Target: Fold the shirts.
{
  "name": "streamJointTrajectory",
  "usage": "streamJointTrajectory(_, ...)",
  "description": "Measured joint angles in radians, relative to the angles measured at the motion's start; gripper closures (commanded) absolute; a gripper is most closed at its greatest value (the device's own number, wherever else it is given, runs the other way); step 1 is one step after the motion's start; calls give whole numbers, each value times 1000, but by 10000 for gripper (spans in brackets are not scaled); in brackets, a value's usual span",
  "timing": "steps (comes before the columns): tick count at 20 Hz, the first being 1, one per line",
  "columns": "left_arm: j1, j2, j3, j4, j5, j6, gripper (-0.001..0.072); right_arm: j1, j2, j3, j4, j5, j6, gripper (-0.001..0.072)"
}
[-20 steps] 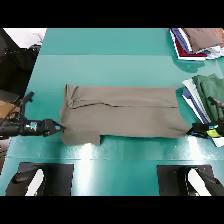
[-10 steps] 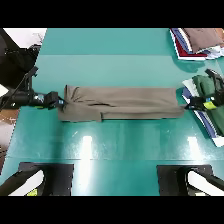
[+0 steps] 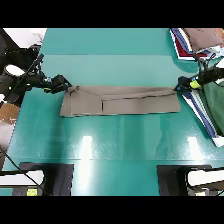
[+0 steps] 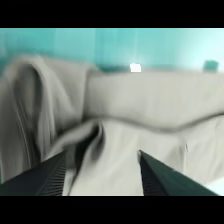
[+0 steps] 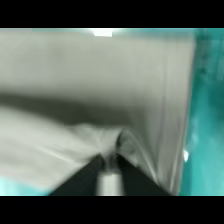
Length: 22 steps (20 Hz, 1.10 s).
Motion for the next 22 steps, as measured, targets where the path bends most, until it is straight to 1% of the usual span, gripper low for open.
streamJointTrajectory(2, -1, -10, 14, -4, 8, -2, 176, -28, -58, 61, 95, -4, 4, 184)
streamJointTrajectory(3, -1, -12, 25, -6, 3, -3, 216, -44, -76, 82, 127, 5, 4, 188)
streamJointTrajectory(5, 0, -14, 50, -8, -39, -3, 608, -77, -100, 109, 159, 57, -10, 191)
streamJointTrajectory(6, 0, -15, 59, -10, -67, -2, 676, -95, -108, 118, 162, 93, -18, 191)
streamJointTrajectory(10, -14, -16, 77, -20, -131, 19, 677, -148, -121, 121, 113, 208, -31, 188)
streamJointTrajectory(13, -47, -16, 82, -25, -154, 24, 677, -167, -125, 59, 91, 226, -39, 188)
streamJointTrajectory(16, -87, -16, 83, -25, -153, 26, 677, -174, -126, -26, 89, 171, -50, 188)
streamJointTrajectory(22, -181, -17, 84, -21, -111, 28, 677, -178, -126, -117, 190, 50, -93, 191)
